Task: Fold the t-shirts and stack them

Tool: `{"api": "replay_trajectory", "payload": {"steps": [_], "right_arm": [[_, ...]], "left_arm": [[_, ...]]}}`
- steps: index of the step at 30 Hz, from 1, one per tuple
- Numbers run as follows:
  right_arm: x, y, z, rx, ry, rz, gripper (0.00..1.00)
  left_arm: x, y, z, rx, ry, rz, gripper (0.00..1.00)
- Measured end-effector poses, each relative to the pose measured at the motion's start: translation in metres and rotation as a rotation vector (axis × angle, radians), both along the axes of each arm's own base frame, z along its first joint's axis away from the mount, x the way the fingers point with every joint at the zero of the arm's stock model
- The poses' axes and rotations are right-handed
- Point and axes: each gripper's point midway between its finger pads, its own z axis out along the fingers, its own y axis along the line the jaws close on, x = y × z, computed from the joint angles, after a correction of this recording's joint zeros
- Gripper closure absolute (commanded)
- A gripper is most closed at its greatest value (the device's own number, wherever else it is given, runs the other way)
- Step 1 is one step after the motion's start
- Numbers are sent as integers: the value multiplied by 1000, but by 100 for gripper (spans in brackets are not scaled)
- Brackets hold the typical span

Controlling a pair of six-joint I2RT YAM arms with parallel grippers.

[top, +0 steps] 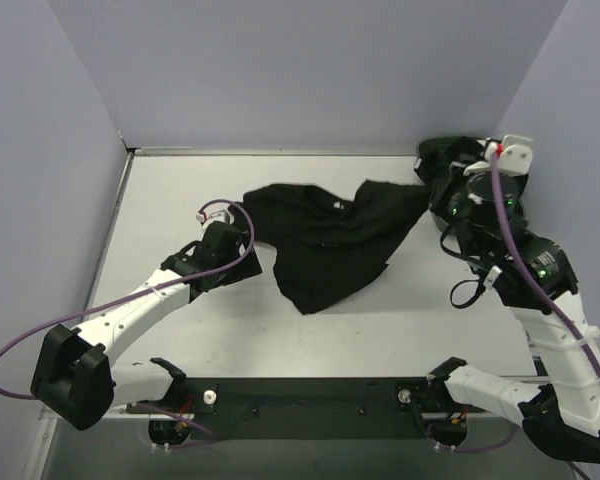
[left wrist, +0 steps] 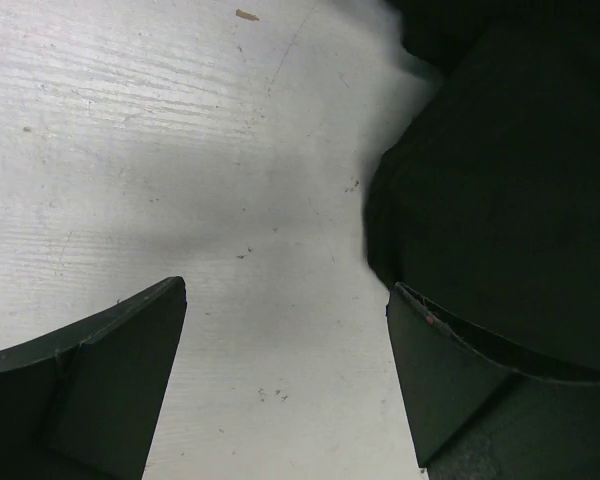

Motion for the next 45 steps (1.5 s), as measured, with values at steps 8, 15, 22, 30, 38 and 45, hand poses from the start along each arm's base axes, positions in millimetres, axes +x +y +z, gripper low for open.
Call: {"api": "replay_trajectory", "payload": {"steps": [8,15,22,30,38,45], "right_arm": [[-17,-38,-179,-194,381,-188,100],[-36,-56,-204,-203,411,-256,55],[3,3,-188,-210,412,-64,0],[90,143,-221,-161,525,300,0],[152,258,-279,-79,625,546,2],[162,317,-331,-10,718,680,4]], "left_arm": [[0,-2,1,-4,-5,-1,9],[1,0,-4,12,6,5,9],[18,-5,-7,52,36,31,9],[18,16,40,34,-75,120,9],[8,94,89,-38,-203,360,9],[-11,103,69,-26,-150,367,9]]}}
